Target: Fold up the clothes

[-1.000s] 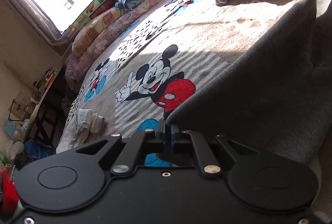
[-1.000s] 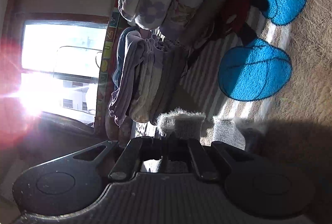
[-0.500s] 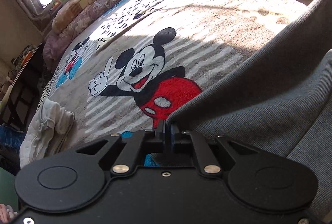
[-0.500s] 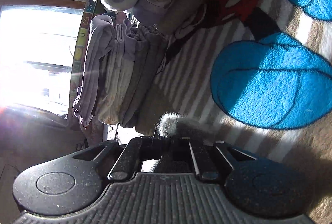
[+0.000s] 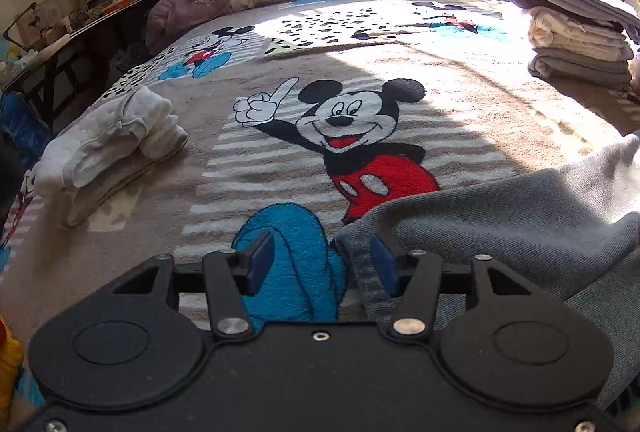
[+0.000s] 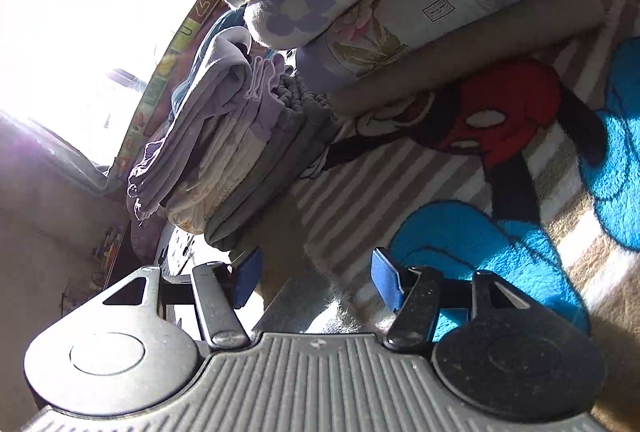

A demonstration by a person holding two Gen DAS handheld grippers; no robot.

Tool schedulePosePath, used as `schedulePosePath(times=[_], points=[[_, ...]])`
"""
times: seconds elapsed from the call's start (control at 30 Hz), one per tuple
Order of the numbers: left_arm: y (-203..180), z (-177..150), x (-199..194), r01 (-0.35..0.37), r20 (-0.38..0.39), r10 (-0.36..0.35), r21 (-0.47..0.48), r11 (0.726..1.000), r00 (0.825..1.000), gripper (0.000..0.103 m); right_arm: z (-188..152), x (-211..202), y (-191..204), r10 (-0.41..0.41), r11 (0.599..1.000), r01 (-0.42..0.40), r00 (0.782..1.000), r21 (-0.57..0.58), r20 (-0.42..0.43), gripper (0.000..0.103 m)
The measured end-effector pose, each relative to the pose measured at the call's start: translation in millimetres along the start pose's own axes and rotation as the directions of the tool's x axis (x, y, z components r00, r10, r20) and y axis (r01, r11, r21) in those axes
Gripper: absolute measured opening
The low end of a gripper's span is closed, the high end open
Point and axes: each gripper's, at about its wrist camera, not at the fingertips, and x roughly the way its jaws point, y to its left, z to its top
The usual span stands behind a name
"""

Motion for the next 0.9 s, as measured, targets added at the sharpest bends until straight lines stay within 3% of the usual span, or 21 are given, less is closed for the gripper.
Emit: schedulePosePath(times=[0.1,0.23,0.33,0.37,0.4,0.43,0.5,0.53,0.63,0.7,0.77,0.8,0.87,0.9], points=[[17.6,-10.1,-6.8,0.093,0.009,-0.093,-0.175,0.980,0.996,0.054,-2.7,14.1,4.0,0.001,0.997,-0.005,0.999,-0.083,-0.052,0.062],[30.2,-17.5,-1.9,0.243,0.035,-0.247,-0.352,0.904,0.968,0.056,-7.4,31.0,9.0,0.018,0.986,-0.036,0.993,-0.165,-0.113,0.061],[30.1,-23.7,12.4,0.289,0.022,-0.308,-0.418,0.861,0.951,0.056,-13.3,42.0,15.3,0.044,0.976,-0.077,0.985,-0.203,-0.165,0.041],[28.9,-25.1,15.8,0.293,0.022,-0.314,-0.425,0.857,0.949,0.048,-16.9,44.5,19.0,0.044,0.970,-0.084,0.983,-0.227,-0.176,0.024],[27.2,-24.6,17.4,0.288,0.030,-0.304,-0.420,0.861,0.952,0.030,-20.7,46.9,22.9,0.043,0.964,-0.090,0.981,-0.252,-0.187,0.012],[25.4,-24.1,19.0,0.283,0.038,-0.294,-0.415,0.865,0.955,0.012,-24.5,49.3,26.7,0.042,0.956,-0.097,0.980,-0.277,-0.197,0.012],[30.2,-18.3,13.8,0.306,0.109,-0.288,-0.424,0.852,0.951,0.008,-23.4,38.2,35.0,0.082,0.950,-0.118,0.988,-0.290,-0.134,0.010],[35.2,-13.2,9.5,0.321,0.146,-0.286,-0.434,0.842,0.947,0.007,-20.8,30.1,39.4,0.111,0.947,-0.132,0.990,-0.293,-0.089,0.010],[41.4,-1.3,9.9,0.302,0.165,-0.255,-0.424,0.854,0.953,0.007,-8.9,23.3,46.1,0.127,0.951,-0.125,0.992,-0.283,-0.011,0.010],[37.0,-6.1,28.4,0.243,0.084,-0.228,-0.407,0.881,0.970,0.008,-7.9,34.0,48.7,0.073,0.936,-0.074,0.997,-0.345,-0.018,0.010],[32.2,-12.4,44.6,0.192,0.009,-0.204,-0.383,0.904,0.979,0.018,-8.8,46.8,46.1,0.002,0.928,-0.020,0.999,-0.373,-0.048,0.014],[32.9,-12.6,40.4,0.190,0.023,-0.196,-0.379,0.906,0.980,0.019,-9.0,52.3,43.0,-0.039,0.931,0.012,0.997,-0.365,-0.066,0.018],[34.5,-13.6,32.4,0.185,0.049,-0.180,-0.373,0.909,0.983,0.041,-7.0,43.8,37.2,-0.019,0.944,0.004,0.999,-0.330,-0.043,0.024],[36.3,-15.7,30.3,0.178,0.056,-0.169,-0.379,0.908,0.984,0.045,-5.9,39.0,34.2,-0.007,0.950,-0.003,1.000,-0.312,-0.029,0.036]])
